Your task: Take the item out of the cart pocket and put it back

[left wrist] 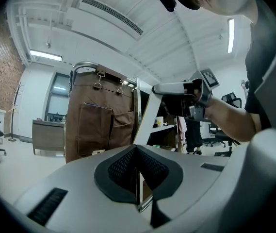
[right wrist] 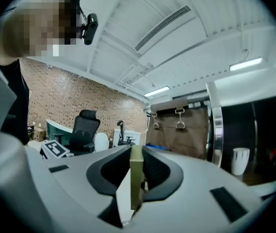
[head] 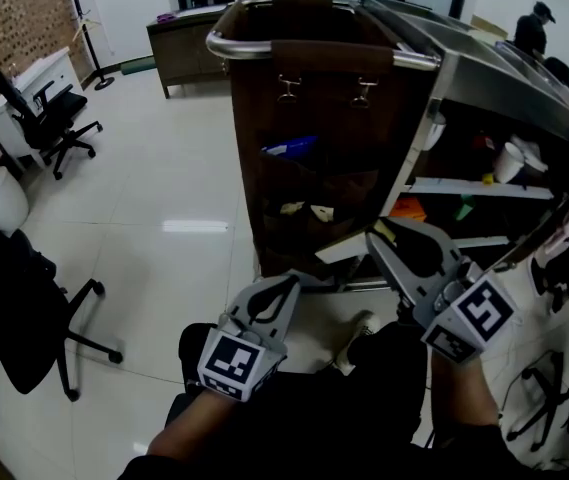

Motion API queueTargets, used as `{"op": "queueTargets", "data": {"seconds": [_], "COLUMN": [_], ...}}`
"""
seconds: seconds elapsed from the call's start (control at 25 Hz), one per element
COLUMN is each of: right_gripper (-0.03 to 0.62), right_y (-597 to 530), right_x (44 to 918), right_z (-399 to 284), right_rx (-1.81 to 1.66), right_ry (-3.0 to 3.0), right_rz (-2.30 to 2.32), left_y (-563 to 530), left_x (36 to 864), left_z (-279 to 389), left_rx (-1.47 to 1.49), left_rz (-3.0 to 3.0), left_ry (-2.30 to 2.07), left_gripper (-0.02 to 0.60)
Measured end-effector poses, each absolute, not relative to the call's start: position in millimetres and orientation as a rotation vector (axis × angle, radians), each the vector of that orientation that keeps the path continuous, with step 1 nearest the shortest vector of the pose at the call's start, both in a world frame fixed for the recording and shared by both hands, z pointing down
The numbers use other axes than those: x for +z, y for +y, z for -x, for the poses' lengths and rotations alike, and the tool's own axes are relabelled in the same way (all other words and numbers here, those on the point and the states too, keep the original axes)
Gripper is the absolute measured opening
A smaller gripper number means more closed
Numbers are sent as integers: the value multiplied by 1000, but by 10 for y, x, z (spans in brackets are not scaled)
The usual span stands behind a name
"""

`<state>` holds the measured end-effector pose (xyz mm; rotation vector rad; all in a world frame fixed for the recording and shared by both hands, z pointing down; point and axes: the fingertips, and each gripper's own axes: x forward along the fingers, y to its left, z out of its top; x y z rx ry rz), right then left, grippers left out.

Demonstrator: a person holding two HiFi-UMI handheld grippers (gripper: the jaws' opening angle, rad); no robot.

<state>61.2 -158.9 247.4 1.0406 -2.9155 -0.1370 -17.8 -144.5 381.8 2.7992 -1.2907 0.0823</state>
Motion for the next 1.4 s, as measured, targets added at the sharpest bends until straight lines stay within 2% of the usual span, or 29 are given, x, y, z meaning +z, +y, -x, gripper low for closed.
{"op": "queueTargets", "data": {"seconds": [0.44,0.64,1.4], "right_gripper": [89,89,89], "right_y": [-1833,-2093,-3250], "right_x": [1382,1169,2539], "right_z": [-760,-790,-380], "right_rx": [-370,-473,-202], "right_ry": [-2948,-2891,-2625], "right_rz": [-1147,-1235,-1118], "left_y": [-1427,-1405,-1364], "left_x": [3842,3858,3867], "left_z": [180,154,126], "left_rx": [82,78,80], "left_rz": [-2795,-2796,-2794], "left_ry": [-1287,-1278,-1263], "left_gripper": [0,0,0]}}
